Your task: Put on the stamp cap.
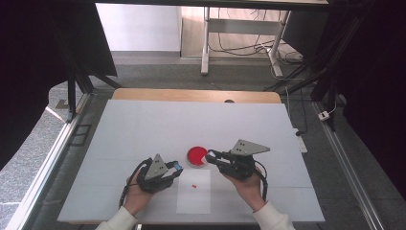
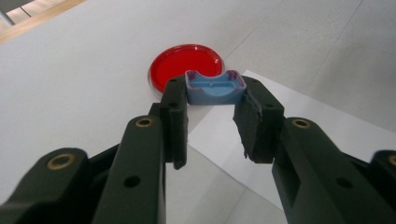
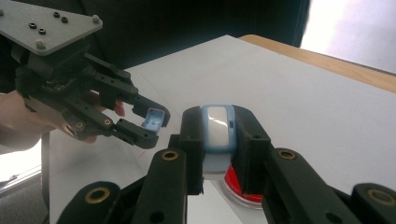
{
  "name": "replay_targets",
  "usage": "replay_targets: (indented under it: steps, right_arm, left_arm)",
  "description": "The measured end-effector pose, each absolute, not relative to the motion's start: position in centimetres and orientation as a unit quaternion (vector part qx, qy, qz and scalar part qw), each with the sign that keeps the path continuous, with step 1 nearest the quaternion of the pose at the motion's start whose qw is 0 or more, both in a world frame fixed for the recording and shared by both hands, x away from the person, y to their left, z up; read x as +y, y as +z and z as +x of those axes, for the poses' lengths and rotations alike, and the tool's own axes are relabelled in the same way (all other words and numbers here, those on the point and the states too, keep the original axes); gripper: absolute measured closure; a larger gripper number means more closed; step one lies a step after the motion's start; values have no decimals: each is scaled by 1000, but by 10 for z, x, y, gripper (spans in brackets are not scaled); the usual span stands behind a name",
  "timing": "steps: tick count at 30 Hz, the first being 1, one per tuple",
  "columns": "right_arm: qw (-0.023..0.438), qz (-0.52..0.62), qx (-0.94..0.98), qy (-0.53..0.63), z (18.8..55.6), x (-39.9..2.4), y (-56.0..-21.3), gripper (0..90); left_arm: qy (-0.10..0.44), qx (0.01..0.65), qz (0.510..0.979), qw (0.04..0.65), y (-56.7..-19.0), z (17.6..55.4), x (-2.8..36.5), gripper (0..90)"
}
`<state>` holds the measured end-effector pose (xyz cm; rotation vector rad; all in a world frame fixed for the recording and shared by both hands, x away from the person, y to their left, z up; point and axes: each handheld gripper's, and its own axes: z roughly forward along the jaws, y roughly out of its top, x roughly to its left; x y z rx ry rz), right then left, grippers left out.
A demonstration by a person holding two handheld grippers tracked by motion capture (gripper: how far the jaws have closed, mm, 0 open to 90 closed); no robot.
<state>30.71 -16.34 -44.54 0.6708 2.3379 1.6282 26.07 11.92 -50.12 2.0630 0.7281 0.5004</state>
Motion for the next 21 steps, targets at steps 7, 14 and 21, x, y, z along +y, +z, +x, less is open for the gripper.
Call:
replay_targets:
  steps: [7,14,21]
  right_arm:
    - [106,227,793,555,307,-163,-445,753]
    - [105,226,793,557,306,-162,-444,753]
    - [103,224,792,559,304,-161,-444,753]
  left_arm:
    - [198,287,831,433,-502,265,110,648]
    - [194,282,835,431,-503,269,102,648]
    - [190,281,837,430,-504,274,96,649]
